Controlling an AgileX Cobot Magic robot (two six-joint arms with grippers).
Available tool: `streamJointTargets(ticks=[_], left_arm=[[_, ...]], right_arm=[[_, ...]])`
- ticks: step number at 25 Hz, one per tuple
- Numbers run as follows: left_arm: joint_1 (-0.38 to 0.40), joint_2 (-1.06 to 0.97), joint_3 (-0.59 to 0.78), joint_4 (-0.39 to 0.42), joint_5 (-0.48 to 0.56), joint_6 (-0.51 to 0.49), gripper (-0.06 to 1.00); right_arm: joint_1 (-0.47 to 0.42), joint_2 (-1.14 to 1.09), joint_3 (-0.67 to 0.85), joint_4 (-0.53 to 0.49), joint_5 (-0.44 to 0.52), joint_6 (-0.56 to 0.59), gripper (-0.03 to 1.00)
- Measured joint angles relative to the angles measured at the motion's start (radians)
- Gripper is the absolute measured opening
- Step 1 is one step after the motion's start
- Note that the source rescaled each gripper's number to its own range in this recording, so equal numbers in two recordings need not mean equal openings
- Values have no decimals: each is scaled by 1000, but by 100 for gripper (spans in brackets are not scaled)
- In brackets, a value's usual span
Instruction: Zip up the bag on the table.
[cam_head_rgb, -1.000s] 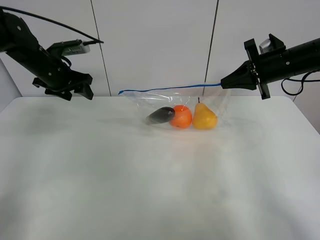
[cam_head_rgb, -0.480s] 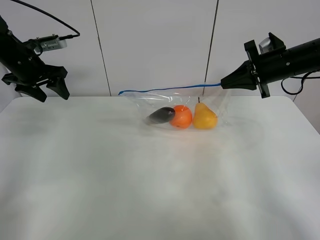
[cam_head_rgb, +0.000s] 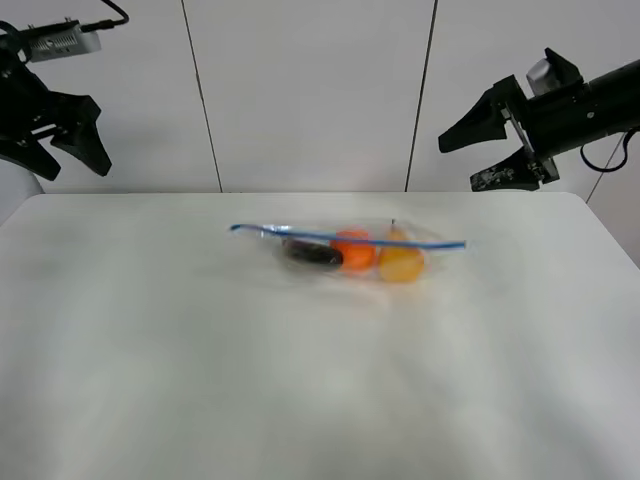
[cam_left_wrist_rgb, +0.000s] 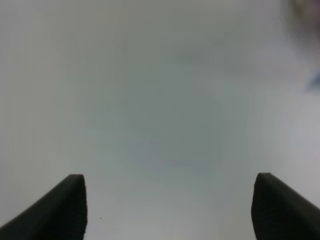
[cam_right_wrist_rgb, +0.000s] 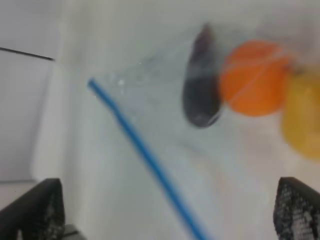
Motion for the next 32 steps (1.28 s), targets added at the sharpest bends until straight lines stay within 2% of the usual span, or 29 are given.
streamJointTargets(ticks=[7,12,15,22,29,32], left_arm=[[0,-92,0,-2,3,0,100],[0,-123,24,-2,3,-1,100],[0,-147,51,-2,4,-2,100],[0,-195,94,10,3,-15,100],[0,-322,183,31,4,-42,100],[0,-403,238,44,4,-85,100]], right_arm=[[0,-13,-154,-353,1,182,100],[0,-13,-176,-600,2,272,100],[0,-17,-176,-707,3,299,100],[0,-144,-110,-788,1,303,100],[0,-430,136,-813,2,321,100],[0,-569,241,-815,3,339,100]])
